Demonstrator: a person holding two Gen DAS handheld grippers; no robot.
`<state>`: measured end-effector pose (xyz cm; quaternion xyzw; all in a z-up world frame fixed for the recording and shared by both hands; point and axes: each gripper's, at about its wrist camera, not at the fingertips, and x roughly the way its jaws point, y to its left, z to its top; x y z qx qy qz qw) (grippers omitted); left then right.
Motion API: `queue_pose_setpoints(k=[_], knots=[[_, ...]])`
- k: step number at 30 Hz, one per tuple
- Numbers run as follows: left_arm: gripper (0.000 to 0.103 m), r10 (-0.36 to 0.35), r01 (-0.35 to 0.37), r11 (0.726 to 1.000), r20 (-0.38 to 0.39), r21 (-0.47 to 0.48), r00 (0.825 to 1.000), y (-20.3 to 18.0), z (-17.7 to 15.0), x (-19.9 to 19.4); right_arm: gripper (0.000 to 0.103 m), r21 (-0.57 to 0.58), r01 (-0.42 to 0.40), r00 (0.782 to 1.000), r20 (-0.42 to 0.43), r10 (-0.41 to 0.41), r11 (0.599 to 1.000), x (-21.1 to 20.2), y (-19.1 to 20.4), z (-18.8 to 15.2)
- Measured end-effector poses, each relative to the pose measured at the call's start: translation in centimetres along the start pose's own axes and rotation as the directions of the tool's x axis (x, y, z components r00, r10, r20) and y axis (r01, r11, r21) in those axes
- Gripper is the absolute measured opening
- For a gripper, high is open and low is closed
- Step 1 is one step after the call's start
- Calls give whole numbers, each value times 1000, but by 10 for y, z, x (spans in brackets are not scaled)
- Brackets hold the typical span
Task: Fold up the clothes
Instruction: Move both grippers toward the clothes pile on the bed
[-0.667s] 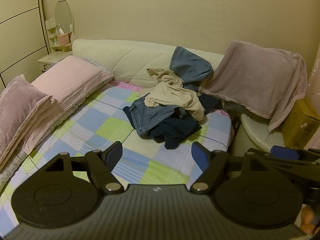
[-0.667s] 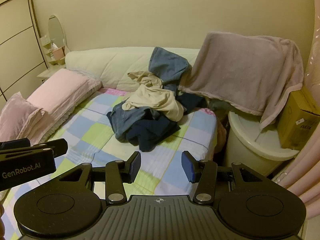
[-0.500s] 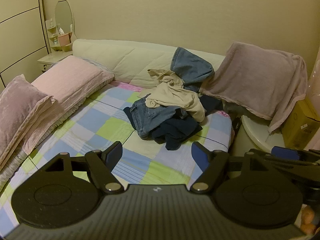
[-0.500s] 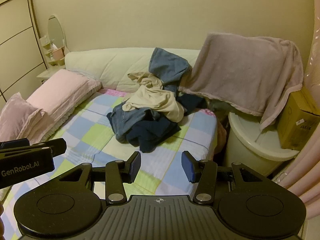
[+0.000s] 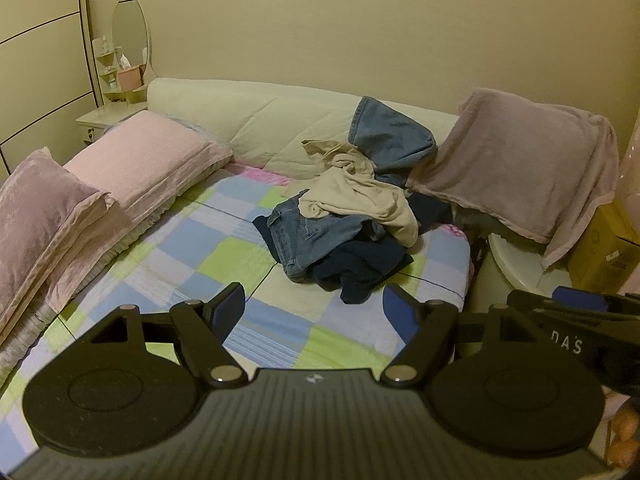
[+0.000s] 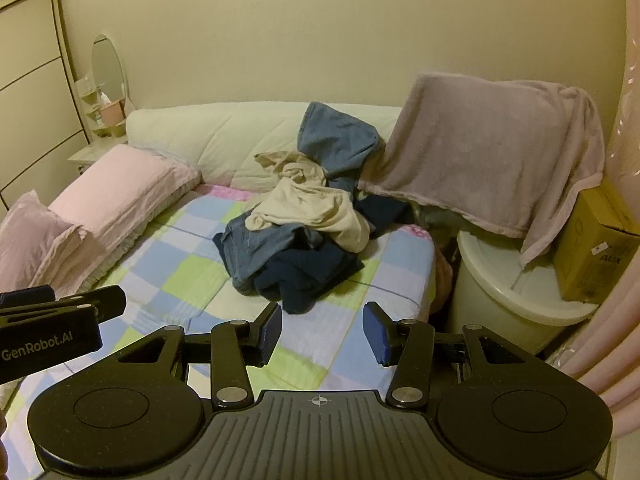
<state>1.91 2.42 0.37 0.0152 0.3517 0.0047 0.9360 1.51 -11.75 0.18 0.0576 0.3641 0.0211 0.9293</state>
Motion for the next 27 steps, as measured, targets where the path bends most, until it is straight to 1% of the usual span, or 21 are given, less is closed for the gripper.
queue_pose_setpoints(k=[11,18,27], knots=[[73,-17,18,1000,14,-17,1000,15,-1,10,49,-1,22,1000,6,-22,1000,6,8,6],[73,-40,40,999,0,-28,999,21,-5,18,49,-5,44,999,0,-44,999,12,6,11],[73,-41,41,998,-3,-39,999,29,-5,23,49,-20,44,999,9,-44,999,18,9,12]])
